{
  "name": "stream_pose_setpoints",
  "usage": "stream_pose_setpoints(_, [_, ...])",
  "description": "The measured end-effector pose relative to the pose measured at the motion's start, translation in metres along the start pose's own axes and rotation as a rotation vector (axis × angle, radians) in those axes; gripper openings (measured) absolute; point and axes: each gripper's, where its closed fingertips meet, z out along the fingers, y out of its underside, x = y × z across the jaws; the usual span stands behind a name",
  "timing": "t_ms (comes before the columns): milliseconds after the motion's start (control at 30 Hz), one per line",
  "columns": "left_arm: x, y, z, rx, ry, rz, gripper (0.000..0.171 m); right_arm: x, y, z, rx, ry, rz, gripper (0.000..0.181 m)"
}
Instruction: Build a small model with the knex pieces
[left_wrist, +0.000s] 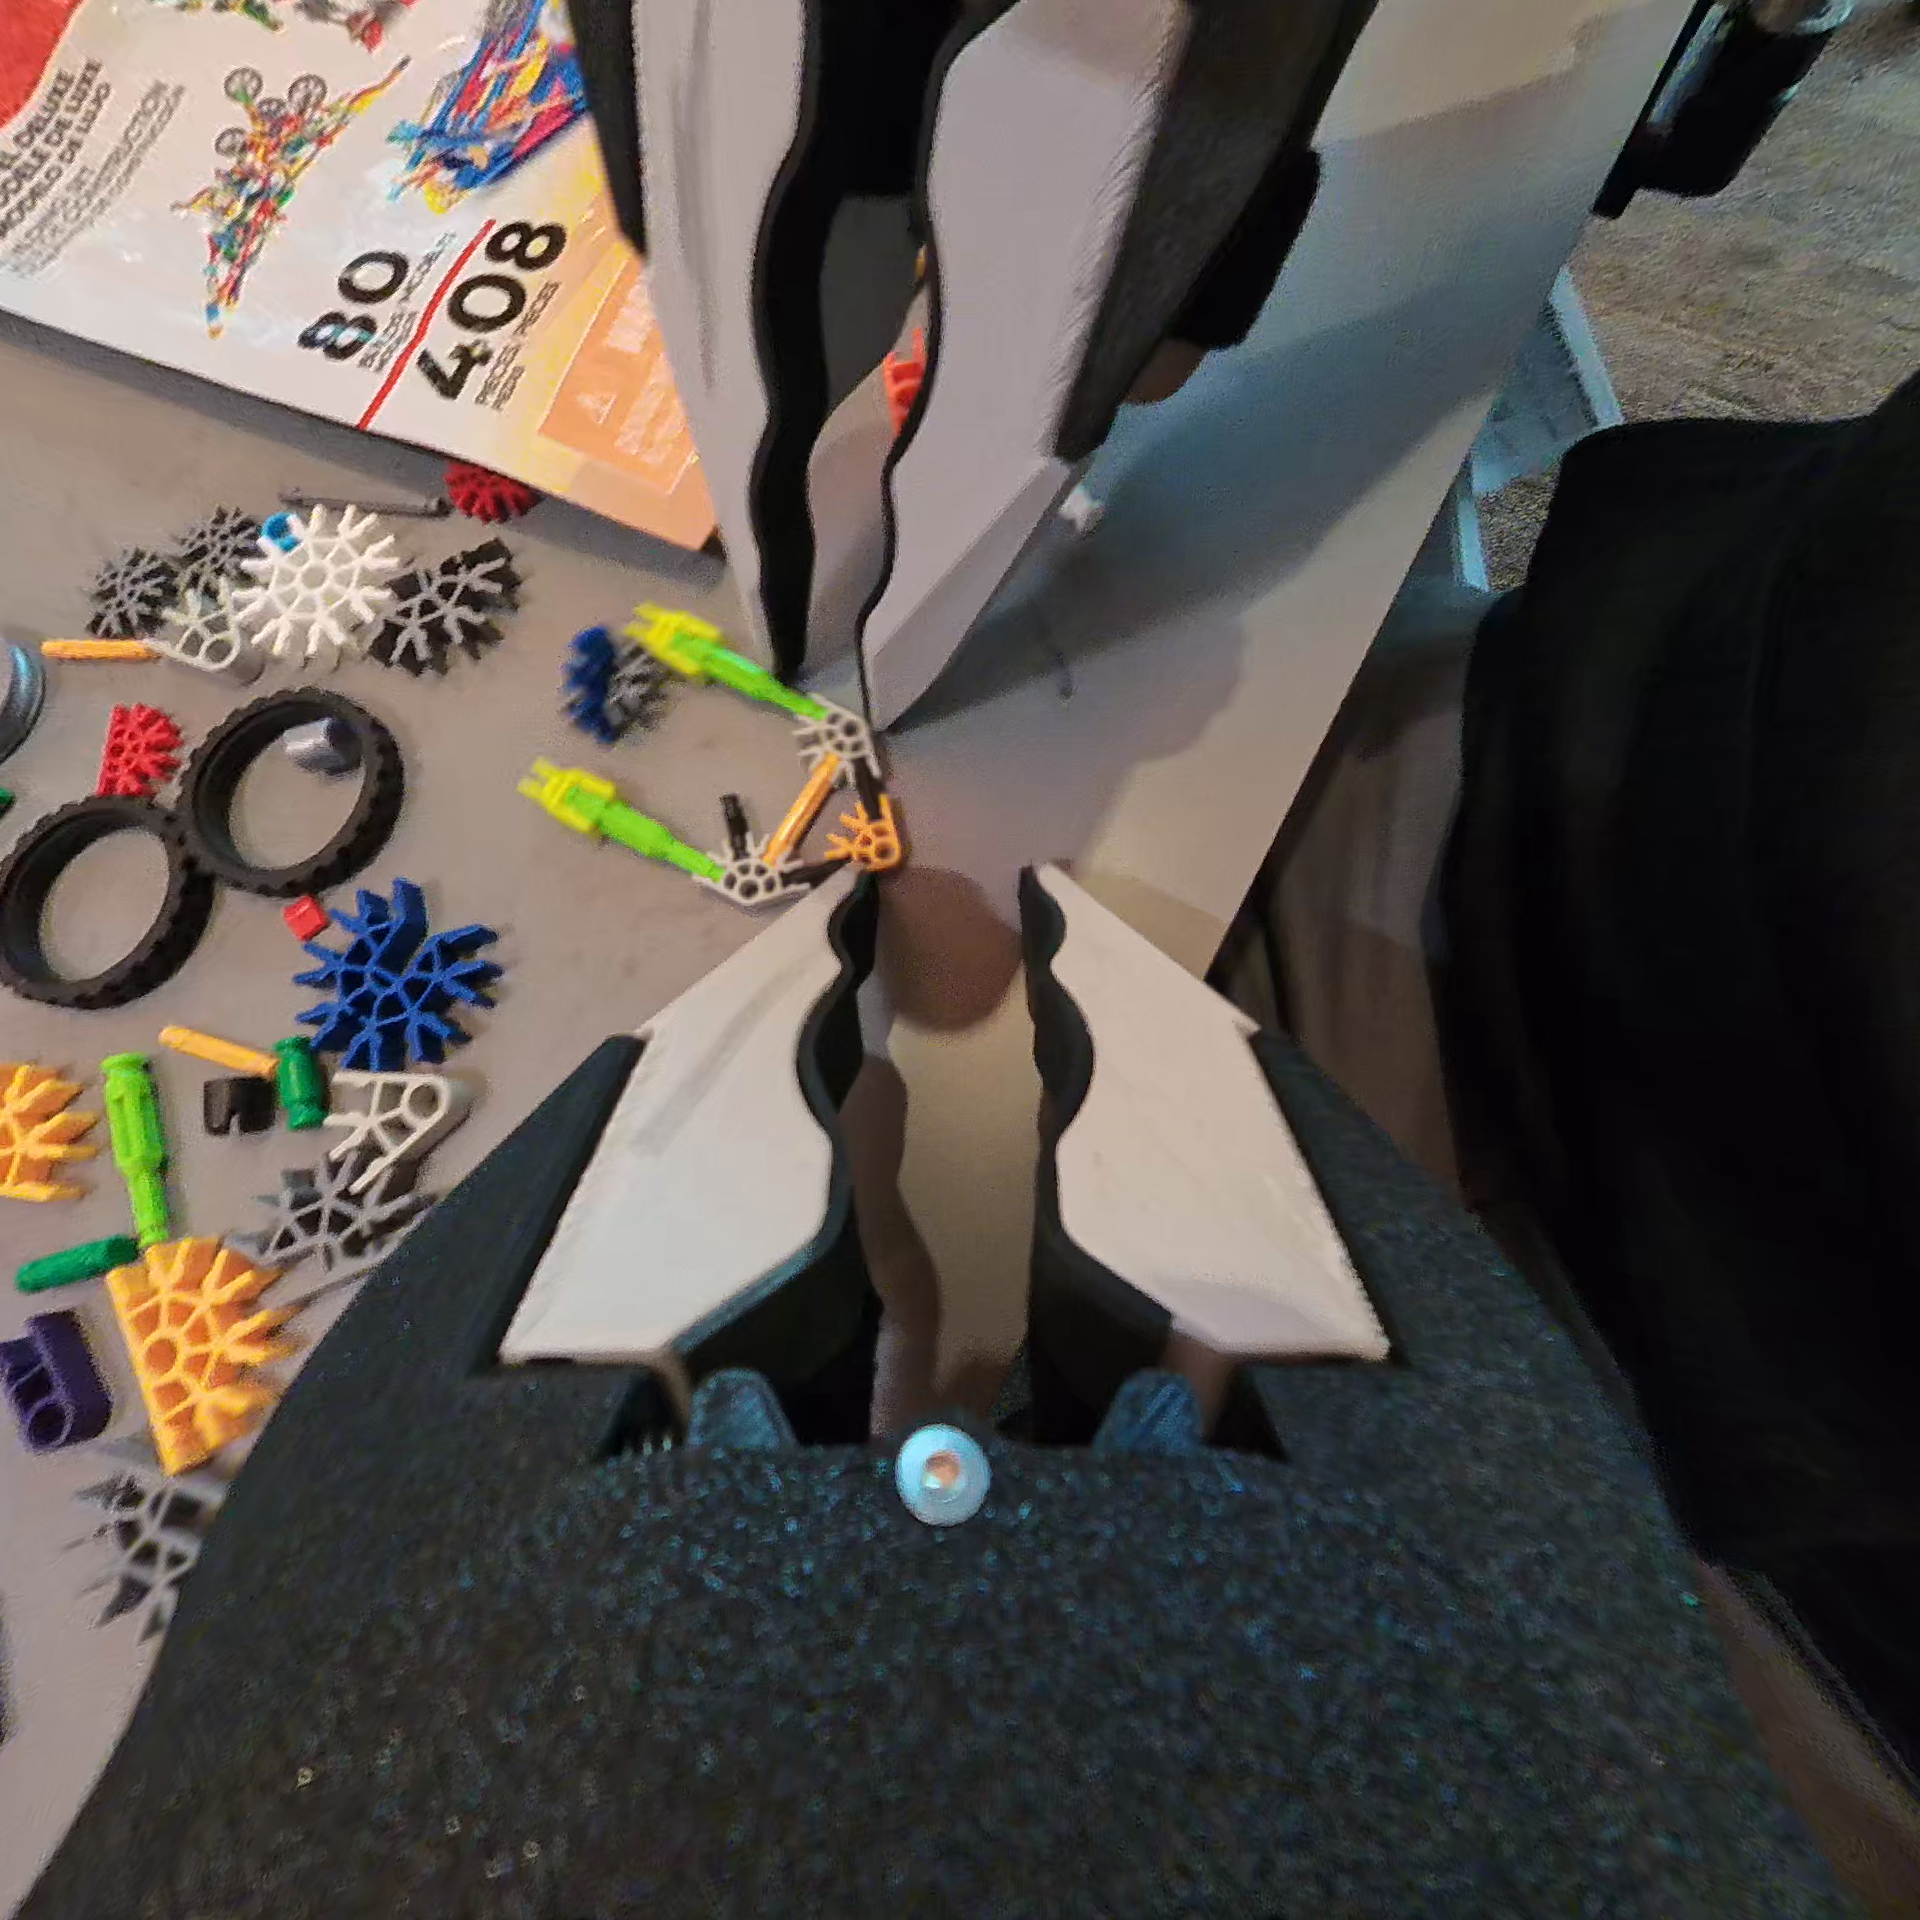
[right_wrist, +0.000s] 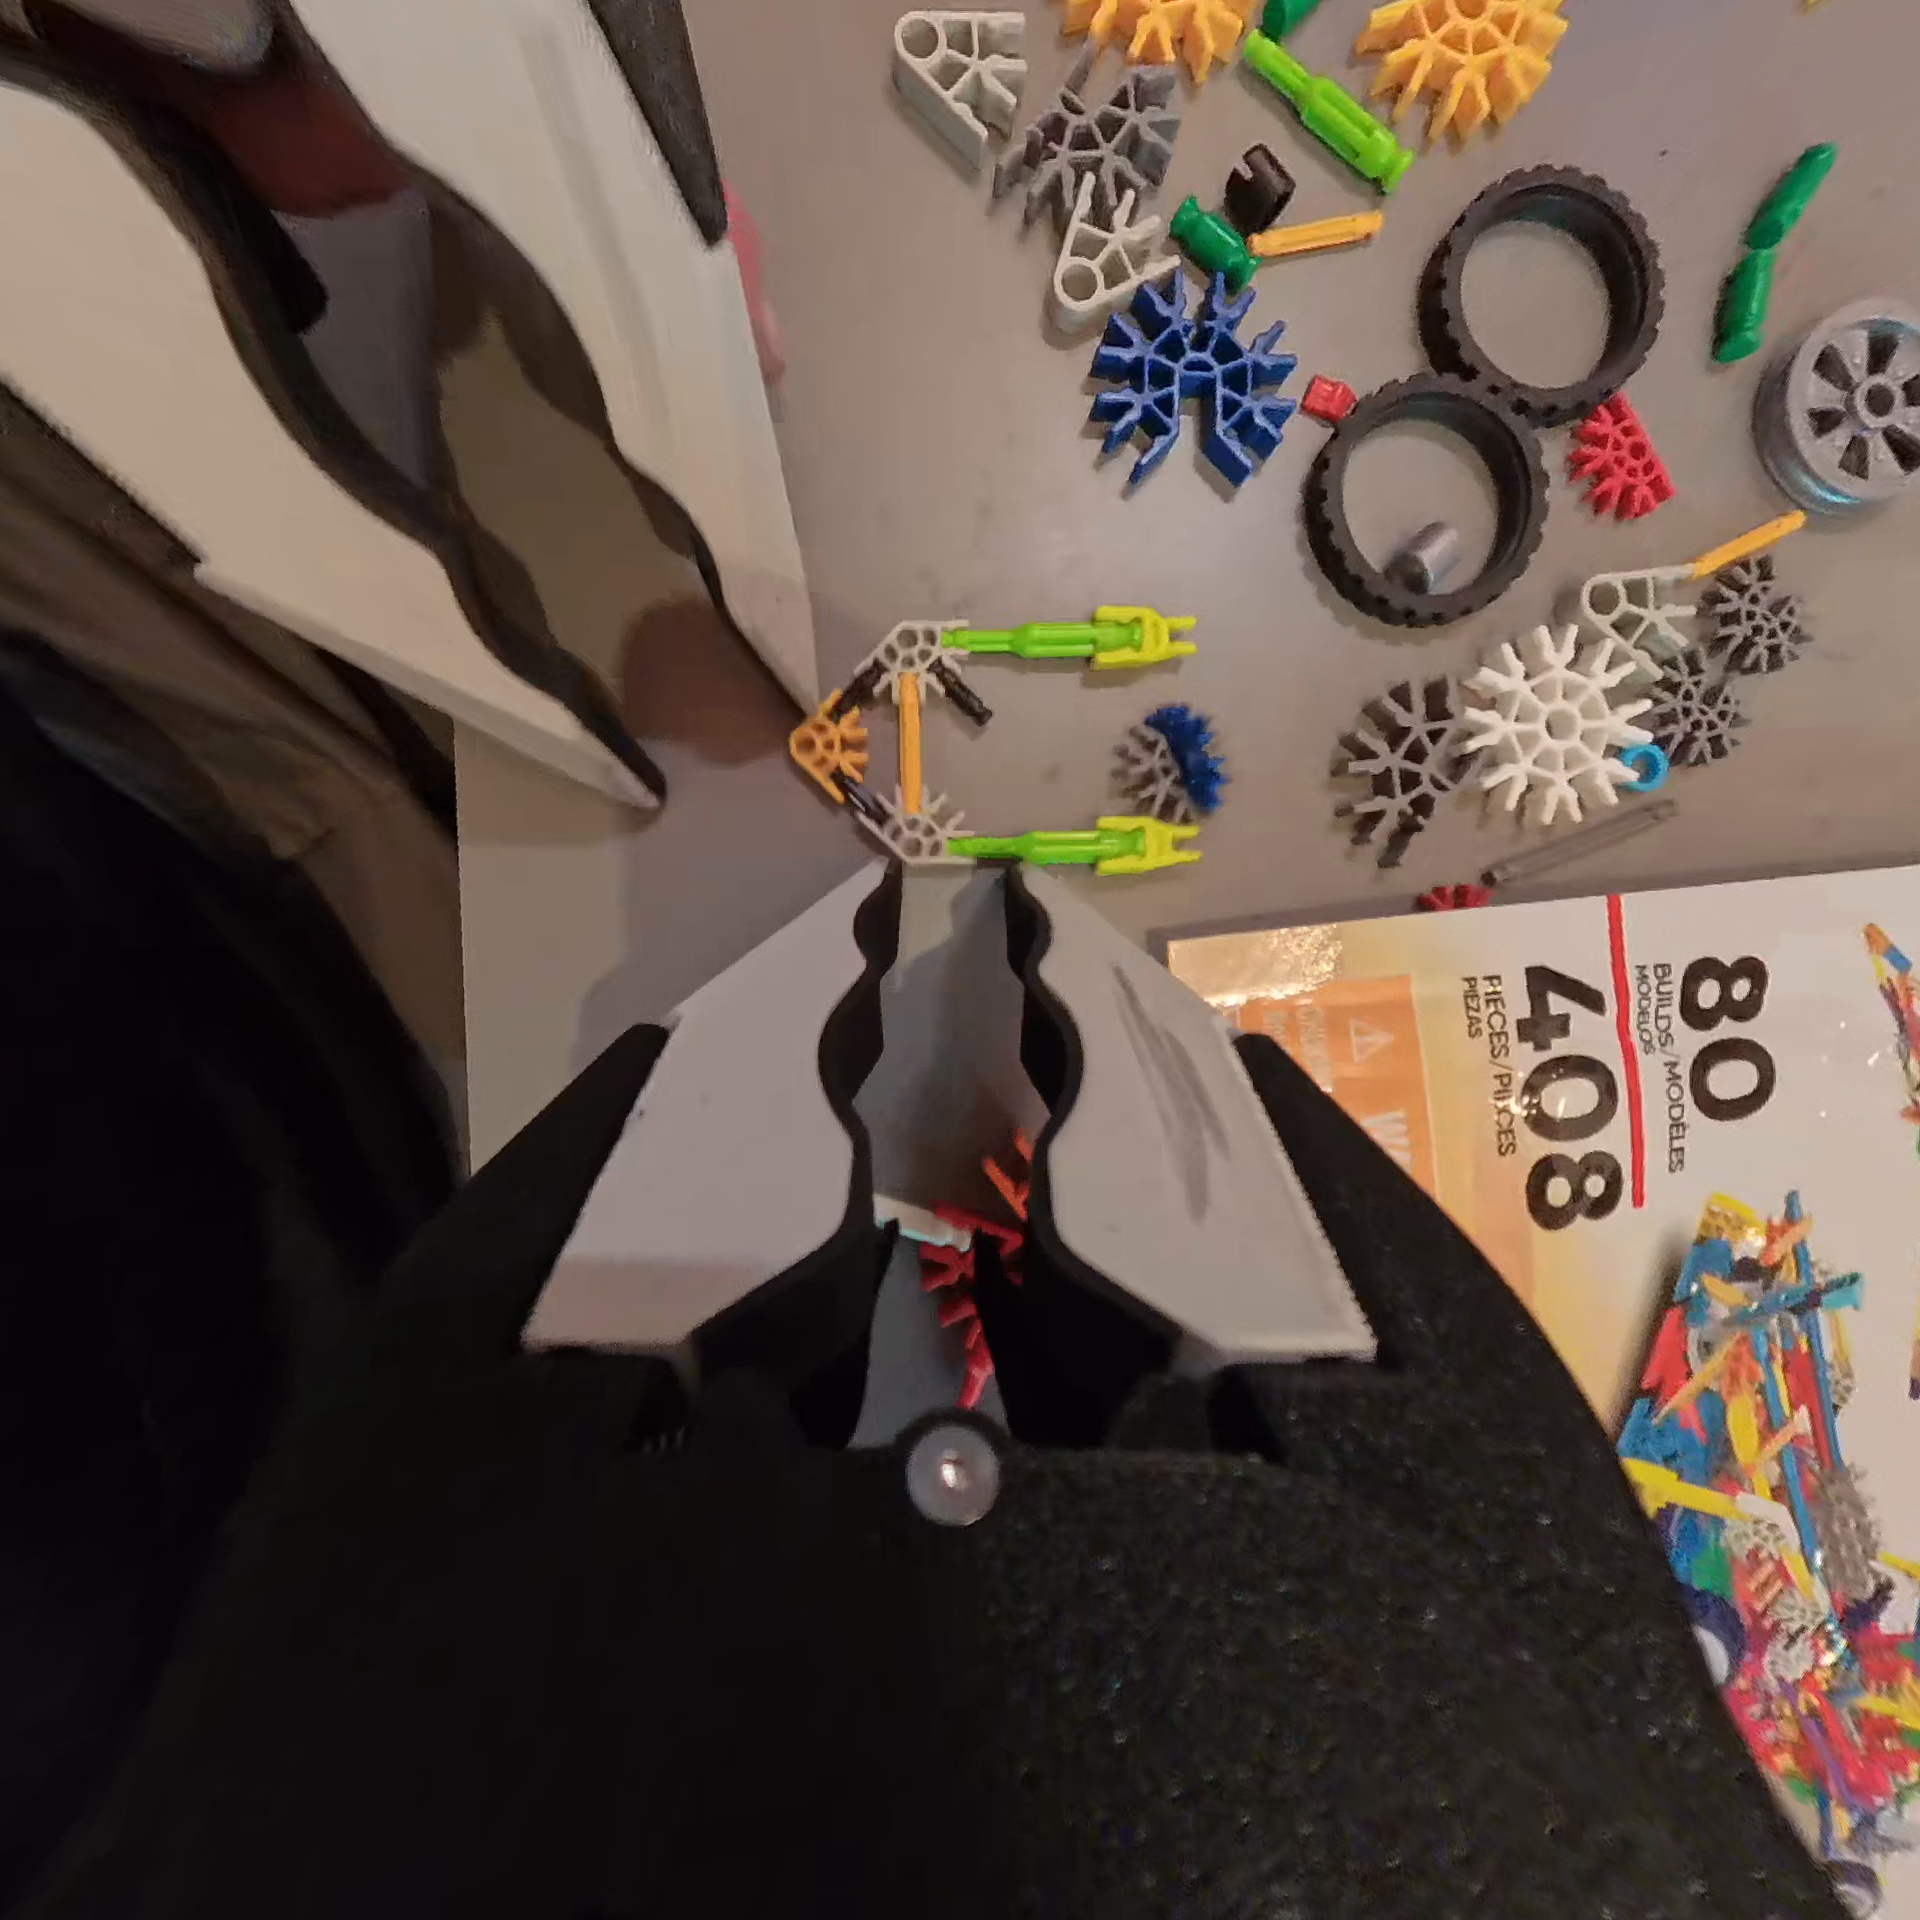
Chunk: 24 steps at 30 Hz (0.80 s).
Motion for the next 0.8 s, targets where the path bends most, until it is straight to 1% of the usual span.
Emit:
stream_pose_setpoints(67, [0.004, -0.003, 0.003, 0.01, -0.004, 0.009, 0.028, 0.002, 0.002, -0.002, -0.018, 0.006, -0.027, 0.019])
stream_pose_setpoints(167, [0.007, 0.0, -0.003, 0.008, 0.004, 0.03, 0.031, 0.007, -0.001, -0.011, 0.022, -0.002, -0.021, 0.02])
stream_pose_setpoints(233, [0.002, 0.004, -0.013, 0.011, -0.019, 0.017, 0.029, 0.017, -0.003, -0.019, 0.061, 0.028, -0.01, 0.02])
stream_pose_setpoints(333, [-0.015, 0.007, -0.041, 0.058, -0.084, -0.019, 0.03, 0.028, -0.008, -0.027, 0.136, 0.045, 0.006, 0.02])
stream_pose_setpoints(433, [-0.059, 0.025, -0.076, 0.035, -0.269, -0.069, 0.028, 0.035, -0.01, -0.029, 0.194, 0.056, -0.001, 0.021])
stream_pose_setpoints(533, [-0.104, 0.047, -0.109, 0.009, -0.419, -0.145, 0.025, 0.042, -0.015, -0.027, 0.233, 0.069, -0.02, 0.021])
stream_pose_setpoints(600, [-0.129, 0.05, -0.134, -0.007, -0.512, -0.138, 0.023, 0.047, -0.023, -0.027, 0.267, 0.082, -0.039, 0.02])
stream_pose_setpoints(667, [-0.153, 0.046, -0.16, -0.032, -0.577, -0.104, 0.022, 0.051, -0.032, -0.028, 0.308, 0.078, -0.063, 0.02])
stream_pose_setpoints(733, [-0.183, 0.045, -0.183, -0.108, -0.63, -0.051, 0.019, 0.059, -0.042, -0.03, 0.355, 0.091, -0.073, 0.02])
stream_pose_setpoints(800, [-0.22, 0.054, -0.203, -0.212, -0.671, -0.018, 0.014, 0.067, -0.05, -0.032, 0.403, 0.103, -0.086, 0.02])
